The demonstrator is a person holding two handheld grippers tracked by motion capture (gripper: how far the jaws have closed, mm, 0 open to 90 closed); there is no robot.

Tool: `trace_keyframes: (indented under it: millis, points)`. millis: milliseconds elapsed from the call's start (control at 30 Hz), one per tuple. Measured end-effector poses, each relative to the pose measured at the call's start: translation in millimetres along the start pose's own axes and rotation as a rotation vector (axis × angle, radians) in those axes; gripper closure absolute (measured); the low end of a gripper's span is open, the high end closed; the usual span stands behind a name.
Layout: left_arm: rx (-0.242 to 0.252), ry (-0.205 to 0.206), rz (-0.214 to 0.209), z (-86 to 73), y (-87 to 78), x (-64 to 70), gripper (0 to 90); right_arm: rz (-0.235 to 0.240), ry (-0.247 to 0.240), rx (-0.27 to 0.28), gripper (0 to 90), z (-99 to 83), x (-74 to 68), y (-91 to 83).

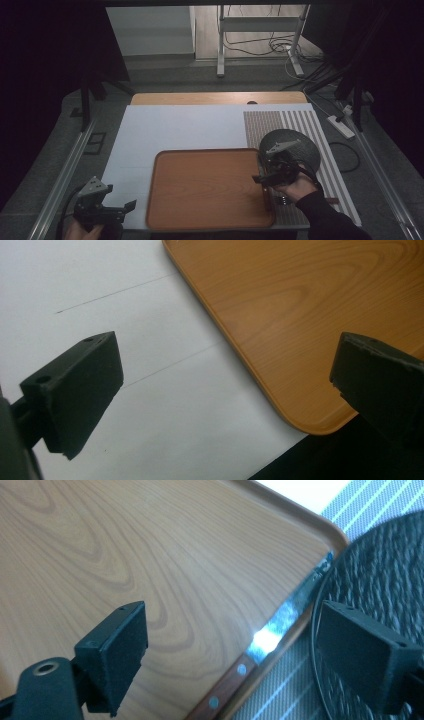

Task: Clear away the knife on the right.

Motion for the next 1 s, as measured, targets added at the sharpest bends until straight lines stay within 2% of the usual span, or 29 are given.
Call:
trace_keyframes:
  millis: [133, 300, 433, 1000]
  points:
    - [0.0, 0.004, 0.007, 0.3, 0.0, 0.3, 1.3, -0.03, 0.009, 0.015, 10.8, -8.0, -0.9, -8.3]
    - [0.012, 0.007, 0.009, 0.4, -1.3, 0.7, 0.9, -0.04, 0.014, 0.043, 3.1, -15.5, -2.9, -19.0]
    - [0.034, -0.004, 0.007, 1.0, -2.7, -0.4, 0.6, -0.053, 0.015, 0.056, 0.6, -24.1, -4.9, -26.7]
    - [0.028, -0.009, -0.002, 1.0, -1.5, -1.1, 0.6, -0.139, 0.067, 0.157, 0.0, -59.2, -7.1, -63.9]
Point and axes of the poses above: each handheld gripper's, and its own axes: y roughly forward along the jaws, z roughly out of its top, x roughly to its right, the point moved 4 cm from there along y, roughly forward along the jaws, and after that the axes turned 14 degrees about z, right-handed, at the moved point
